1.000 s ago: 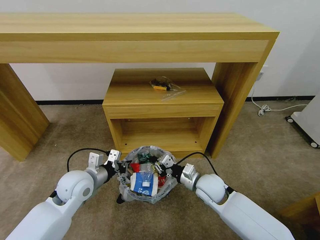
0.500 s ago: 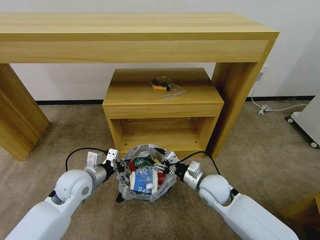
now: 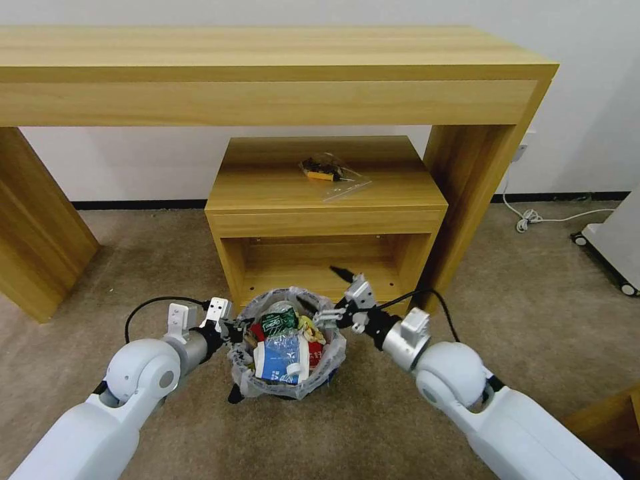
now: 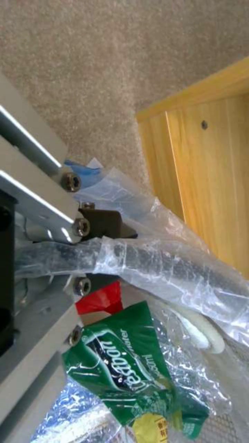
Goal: Pick up the trash bin and place the garbage on the floor into it.
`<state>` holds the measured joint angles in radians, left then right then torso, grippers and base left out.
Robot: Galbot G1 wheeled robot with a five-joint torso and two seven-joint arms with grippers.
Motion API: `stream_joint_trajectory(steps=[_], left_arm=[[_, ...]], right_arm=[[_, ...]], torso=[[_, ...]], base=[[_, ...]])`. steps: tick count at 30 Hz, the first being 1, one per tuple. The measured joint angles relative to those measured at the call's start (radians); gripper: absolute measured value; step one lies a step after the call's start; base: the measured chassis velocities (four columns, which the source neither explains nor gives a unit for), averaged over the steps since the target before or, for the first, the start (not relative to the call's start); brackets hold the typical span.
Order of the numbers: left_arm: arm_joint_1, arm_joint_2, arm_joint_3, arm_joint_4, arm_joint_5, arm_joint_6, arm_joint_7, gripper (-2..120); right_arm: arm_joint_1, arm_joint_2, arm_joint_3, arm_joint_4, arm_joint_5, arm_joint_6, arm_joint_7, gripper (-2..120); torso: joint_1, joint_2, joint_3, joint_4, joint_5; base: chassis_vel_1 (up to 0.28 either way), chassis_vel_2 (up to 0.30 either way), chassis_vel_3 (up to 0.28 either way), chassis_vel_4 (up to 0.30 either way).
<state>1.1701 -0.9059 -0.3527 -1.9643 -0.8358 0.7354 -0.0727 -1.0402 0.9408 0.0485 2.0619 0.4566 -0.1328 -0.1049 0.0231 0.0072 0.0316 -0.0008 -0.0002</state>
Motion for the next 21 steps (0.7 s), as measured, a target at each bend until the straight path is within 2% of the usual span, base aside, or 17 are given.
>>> stream_joint_trajectory(steps=[4,6,8,9,10,11,14,21], left_arm=[[0.003,0.0,-0.015,0.006,0.0,0.0,0.0,0],[0.009,0.007,-0.034,0.012,0.001,0.0,0.0,0],[0.01,0.008,-0.037,0.012,0.001,0.0,0.0,0],[0.021,0.015,-0.064,0.014,-0.006,0.0,0.0,0],[0.021,0.015,-0.064,0.014,-0.006,0.0,0.0,0],[0.031,0.019,-0.087,0.021,-0.008,0.0,0.003,0],[0.057,0.029,-0.141,0.046,-0.007,0.0,0.017,0],[0.102,0.033,-0.228,0.072,0.002,0.0,0.041,0]], right_arm=[[-0.03,-0.009,0.053,0.008,0.003,0.005,0.03,100],[-0.092,-0.012,0.154,-0.011,-0.011,0.019,0.034,100],[-0.102,-0.011,0.167,-0.013,-0.013,0.021,0.034,100],[-0.168,-0.006,0.249,-0.03,-0.027,0.037,0.031,100],[-0.168,-0.006,0.249,-0.03,-0.027,0.037,0.031,100],[-0.236,0.007,0.322,-0.042,-0.04,0.055,0.023,100],[-0.353,0.042,0.437,-0.072,-0.078,0.107,0.002,100],[-0.437,0.119,0.525,-0.12,-0.141,0.184,-0.019,100]], torso=[[0.0,0.0,0.0,0.0002,0.0],[0.0,0.0,0.0,0.0,0.0001],[0.0,0.0,0.0,0.0001,0.0001],[0.0,0.0,0.0,-0.0002,0.0],[0.0,0.0,0.0,-0.0002,0.0],[0.0,0.0,0.0,0.0002,0.0002],[0.0,0.0,0.0,-0.0004,0.0],[0.0,0.0,0.0,-0.0001,0.0]], base=[[0.0,0.0,0.0,0.0],[0.0,0.0,0.0,0.0],[0.0,0.0,0.0,0.0],[0.0,0.0,0.0,0.0],[0.0,0.0,0.0,0.0],[0.0,0.0,0.0,0.0],[0.0,0.0,0.0,0.0],[0.0,0.0,0.0,0.0]])
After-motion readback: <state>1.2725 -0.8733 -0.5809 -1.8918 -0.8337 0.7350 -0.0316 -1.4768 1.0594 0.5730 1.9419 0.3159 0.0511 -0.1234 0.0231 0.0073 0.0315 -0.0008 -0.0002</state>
